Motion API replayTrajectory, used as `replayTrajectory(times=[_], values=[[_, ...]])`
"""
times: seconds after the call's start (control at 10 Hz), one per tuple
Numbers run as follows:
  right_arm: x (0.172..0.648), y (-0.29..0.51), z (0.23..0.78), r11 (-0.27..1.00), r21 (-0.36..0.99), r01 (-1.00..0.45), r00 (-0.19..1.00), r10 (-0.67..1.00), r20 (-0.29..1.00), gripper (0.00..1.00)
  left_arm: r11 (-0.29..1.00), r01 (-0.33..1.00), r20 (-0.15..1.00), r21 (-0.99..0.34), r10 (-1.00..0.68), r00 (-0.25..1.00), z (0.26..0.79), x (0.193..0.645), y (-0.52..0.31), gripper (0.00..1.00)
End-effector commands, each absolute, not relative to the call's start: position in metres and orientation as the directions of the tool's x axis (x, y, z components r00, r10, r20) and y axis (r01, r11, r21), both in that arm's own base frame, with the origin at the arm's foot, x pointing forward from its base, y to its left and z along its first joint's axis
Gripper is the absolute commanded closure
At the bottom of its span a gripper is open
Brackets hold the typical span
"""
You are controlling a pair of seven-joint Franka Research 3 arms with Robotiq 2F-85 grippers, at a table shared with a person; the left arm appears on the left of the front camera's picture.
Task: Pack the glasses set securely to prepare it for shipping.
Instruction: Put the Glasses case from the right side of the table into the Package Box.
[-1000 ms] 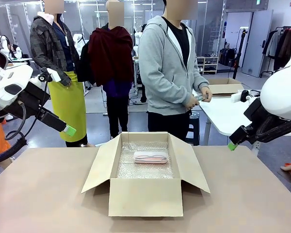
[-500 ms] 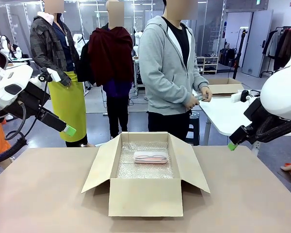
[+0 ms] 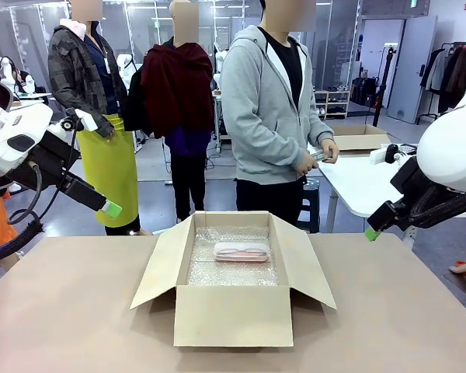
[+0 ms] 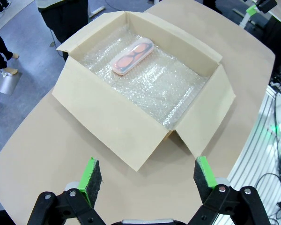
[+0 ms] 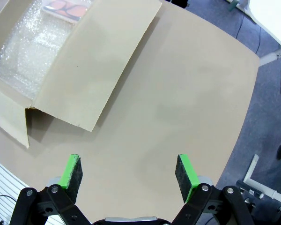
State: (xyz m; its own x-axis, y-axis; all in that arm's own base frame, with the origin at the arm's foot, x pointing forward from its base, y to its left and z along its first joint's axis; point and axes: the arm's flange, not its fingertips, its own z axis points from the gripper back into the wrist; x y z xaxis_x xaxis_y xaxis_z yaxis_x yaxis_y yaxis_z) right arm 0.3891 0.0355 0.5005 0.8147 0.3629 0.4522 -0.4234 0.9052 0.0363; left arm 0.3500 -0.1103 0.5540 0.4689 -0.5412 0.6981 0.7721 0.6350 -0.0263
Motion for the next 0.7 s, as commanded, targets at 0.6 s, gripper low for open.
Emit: replayTrajectory(times=[0.6], values=[[0.3908,0.0357,0.5025,0.904,0.036,-0.427,0.816,0.368,0.445,0.0,0.63,0.776,0.709,-0.033,-0.532,0.462,0.5547,0.3504,-0.1095,0.0]])
